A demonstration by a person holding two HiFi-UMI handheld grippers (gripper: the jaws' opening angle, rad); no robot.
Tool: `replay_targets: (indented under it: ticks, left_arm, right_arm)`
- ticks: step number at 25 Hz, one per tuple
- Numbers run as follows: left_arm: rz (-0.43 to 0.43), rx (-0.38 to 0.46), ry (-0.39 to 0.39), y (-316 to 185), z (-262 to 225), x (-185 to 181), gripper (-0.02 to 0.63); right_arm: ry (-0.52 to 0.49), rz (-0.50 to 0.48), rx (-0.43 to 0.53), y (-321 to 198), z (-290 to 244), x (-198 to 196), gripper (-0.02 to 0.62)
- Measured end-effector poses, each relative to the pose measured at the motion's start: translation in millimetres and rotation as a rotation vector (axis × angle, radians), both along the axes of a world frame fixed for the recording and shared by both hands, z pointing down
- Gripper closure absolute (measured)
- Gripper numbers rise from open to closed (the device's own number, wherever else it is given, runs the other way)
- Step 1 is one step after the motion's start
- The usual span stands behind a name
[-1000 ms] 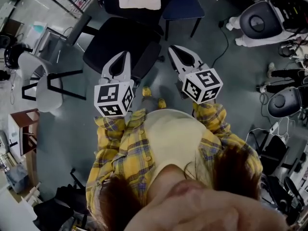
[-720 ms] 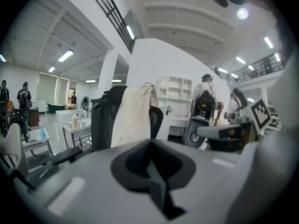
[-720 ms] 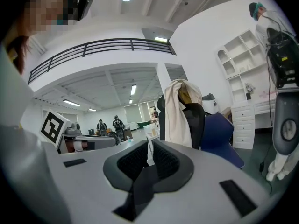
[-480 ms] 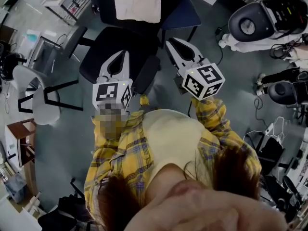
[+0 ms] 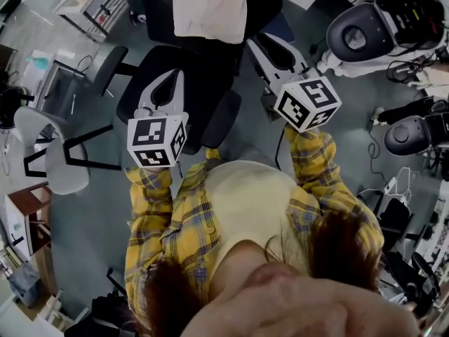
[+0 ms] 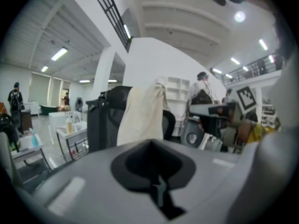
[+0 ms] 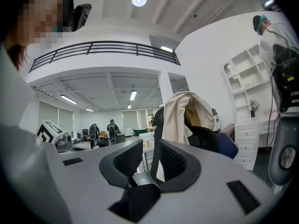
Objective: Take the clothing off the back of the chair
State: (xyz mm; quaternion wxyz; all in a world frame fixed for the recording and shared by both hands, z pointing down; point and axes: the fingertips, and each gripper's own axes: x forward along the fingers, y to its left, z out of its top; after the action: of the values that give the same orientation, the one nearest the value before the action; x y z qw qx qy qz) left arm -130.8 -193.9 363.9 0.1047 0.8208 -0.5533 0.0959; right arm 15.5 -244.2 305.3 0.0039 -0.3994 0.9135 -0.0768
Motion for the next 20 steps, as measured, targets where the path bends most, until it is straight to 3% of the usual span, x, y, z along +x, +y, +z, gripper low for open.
replay_targets:
  ticks: [5,13,20]
  left_arm:
    - [-0.020,-0.004,0.022,-12.0,-2.8,-5.9,0.603]
    - [-0.120,0.012,0.014,-41.4,-14.3,-4.7,0.603]
    - [-0.187,0.041,0.001,-65.1,-27.4,12.2,0.603]
  right_arm:
    - [0.028,-0.019,0.040,-24.1,-15.2,-5.7,0.478]
    - [-0.030,-0.041,0.096,-90.5,-52.1,-1.3,0.393]
    - [-0.045,-0.060,0.146,-140.0,-70.7,0.8,0.361]
